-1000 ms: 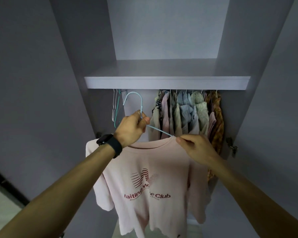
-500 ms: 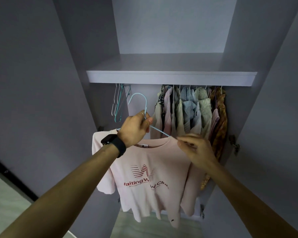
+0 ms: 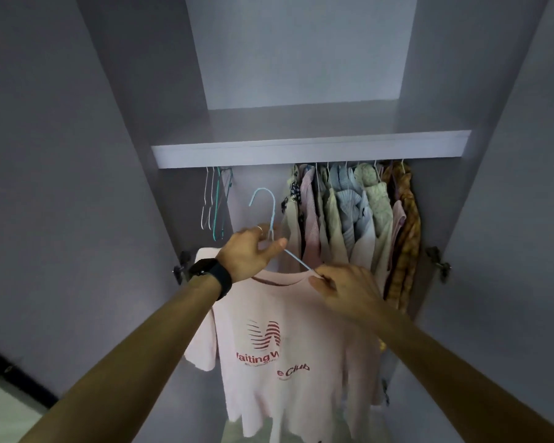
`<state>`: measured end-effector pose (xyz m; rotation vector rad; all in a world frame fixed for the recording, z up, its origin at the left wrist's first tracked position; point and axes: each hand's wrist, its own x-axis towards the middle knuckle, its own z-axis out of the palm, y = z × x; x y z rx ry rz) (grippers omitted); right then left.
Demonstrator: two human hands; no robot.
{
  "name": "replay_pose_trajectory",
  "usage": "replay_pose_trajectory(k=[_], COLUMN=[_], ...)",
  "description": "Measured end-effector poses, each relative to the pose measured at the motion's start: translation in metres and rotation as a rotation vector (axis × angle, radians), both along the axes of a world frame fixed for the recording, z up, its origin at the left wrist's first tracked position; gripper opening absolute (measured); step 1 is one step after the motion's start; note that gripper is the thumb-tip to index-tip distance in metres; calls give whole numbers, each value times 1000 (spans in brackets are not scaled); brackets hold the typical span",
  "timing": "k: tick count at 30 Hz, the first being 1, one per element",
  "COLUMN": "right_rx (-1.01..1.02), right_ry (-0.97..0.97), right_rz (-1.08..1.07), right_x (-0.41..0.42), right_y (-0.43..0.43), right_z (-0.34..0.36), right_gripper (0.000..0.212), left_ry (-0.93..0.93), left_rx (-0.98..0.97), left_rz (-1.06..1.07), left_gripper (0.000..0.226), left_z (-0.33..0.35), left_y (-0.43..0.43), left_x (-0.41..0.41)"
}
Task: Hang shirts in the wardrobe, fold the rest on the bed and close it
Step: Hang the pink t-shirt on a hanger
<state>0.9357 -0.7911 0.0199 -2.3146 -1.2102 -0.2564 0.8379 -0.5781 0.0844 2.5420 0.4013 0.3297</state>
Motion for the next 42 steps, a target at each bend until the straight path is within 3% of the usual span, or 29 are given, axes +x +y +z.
replay_pose_trajectory(k=[8, 14, 21, 28, 35, 42], right_rx=[-41, -16, 52, 77, 161, 277], right_ry=[164, 251, 376, 343, 266, 73], right_rz=[-219, -362, -436, -426, -430, -527], right_x=[-29, -23, 30, 77, 125, 173], right_y=[87, 130, 176, 223, 259, 281], right_z=[4, -3, -19, -63, -99, -72], right_gripper=[25, 24, 29, 31, 29, 27], left_ry=[33, -103, -202, -215, -521, -657], left_rx=[444, 607, 748, 755, 863, 931], left_rz=[77, 168, 173, 198, 219, 250], left_gripper=[72, 86, 80, 66, 68, 69], left_z=[3, 28, 20, -30, -63, -72], left_y=[104, 155, 182, 210, 241, 253], left_x=[-11, 10, 65, 117, 152, 165])
